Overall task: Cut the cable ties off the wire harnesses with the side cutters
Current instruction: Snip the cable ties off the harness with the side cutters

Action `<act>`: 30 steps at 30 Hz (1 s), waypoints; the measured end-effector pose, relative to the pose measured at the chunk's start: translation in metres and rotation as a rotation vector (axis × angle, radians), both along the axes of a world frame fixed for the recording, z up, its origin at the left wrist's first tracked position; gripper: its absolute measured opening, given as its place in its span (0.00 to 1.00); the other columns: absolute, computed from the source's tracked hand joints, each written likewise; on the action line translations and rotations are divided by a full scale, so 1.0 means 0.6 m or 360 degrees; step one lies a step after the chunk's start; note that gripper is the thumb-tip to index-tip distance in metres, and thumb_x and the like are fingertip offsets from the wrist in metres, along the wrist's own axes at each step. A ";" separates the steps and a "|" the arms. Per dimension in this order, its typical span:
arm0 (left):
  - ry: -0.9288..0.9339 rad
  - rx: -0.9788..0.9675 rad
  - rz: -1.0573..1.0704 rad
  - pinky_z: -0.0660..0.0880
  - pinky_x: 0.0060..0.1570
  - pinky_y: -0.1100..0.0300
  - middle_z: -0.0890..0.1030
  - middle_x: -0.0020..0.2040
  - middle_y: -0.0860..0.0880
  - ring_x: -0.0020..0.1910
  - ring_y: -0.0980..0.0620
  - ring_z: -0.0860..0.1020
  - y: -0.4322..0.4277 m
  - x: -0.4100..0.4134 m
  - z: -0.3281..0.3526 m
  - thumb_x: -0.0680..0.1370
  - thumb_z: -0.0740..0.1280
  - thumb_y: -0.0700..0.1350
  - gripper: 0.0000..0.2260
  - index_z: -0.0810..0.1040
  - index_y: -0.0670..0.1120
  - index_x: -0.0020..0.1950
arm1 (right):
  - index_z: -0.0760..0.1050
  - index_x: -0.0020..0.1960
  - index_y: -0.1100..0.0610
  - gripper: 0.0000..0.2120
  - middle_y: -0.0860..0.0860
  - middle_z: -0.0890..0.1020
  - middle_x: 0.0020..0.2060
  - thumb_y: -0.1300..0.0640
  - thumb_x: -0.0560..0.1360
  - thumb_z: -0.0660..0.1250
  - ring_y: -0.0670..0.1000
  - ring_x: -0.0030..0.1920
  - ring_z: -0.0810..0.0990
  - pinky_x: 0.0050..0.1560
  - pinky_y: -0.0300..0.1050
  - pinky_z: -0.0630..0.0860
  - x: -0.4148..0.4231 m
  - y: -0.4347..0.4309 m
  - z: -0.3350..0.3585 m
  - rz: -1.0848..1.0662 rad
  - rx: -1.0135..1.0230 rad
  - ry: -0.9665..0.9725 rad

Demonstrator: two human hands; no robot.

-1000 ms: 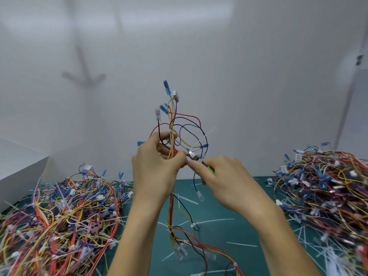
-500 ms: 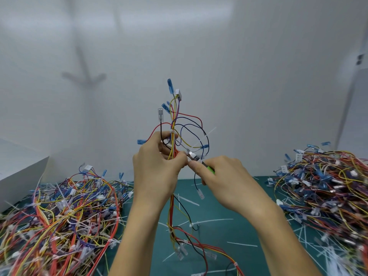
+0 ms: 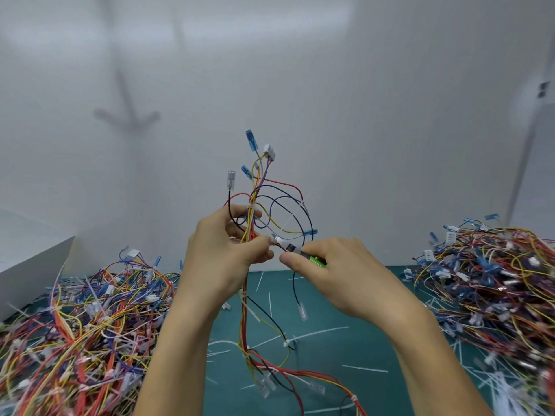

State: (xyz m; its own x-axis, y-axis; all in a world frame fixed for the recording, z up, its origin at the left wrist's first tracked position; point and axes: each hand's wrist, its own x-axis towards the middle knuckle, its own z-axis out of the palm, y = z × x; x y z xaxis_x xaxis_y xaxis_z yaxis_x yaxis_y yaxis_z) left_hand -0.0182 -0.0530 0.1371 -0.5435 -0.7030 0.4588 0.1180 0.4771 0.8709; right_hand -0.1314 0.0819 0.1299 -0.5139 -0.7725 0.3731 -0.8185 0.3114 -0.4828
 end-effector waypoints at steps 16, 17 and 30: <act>-0.0232 0.0019 -0.0144 0.82 0.37 0.62 0.84 0.38 0.39 0.33 0.46 0.85 0.000 0.026 0.014 0.69 0.76 0.34 0.13 0.80 0.44 0.50 | 0.71 0.29 0.47 0.25 0.49 0.69 0.26 0.31 0.75 0.59 0.49 0.28 0.65 0.32 0.47 0.63 -0.010 0.009 0.000 0.0168 0.0168 -0.0055; -0.0242 0.0008 -0.0134 0.82 0.37 0.62 0.84 0.37 0.40 0.33 0.47 0.85 -0.001 0.026 0.014 0.69 0.76 0.34 0.13 0.80 0.45 0.50 | 0.70 0.29 0.48 0.25 0.49 0.70 0.26 0.31 0.75 0.60 0.49 0.28 0.65 0.32 0.47 0.63 -0.010 0.009 -0.001 0.0171 0.0172 -0.0059; -0.0271 -0.0137 -0.0082 0.83 0.45 0.53 0.85 0.39 0.43 0.34 0.49 0.85 -0.004 0.020 0.011 0.70 0.77 0.37 0.14 0.79 0.49 0.51 | 0.74 0.33 0.51 0.26 0.48 0.70 0.25 0.31 0.75 0.58 0.46 0.26 0.64 0.32 0.46 0.63 -0.009 0.006 -0.002 0.0136 0.0164 -0.0100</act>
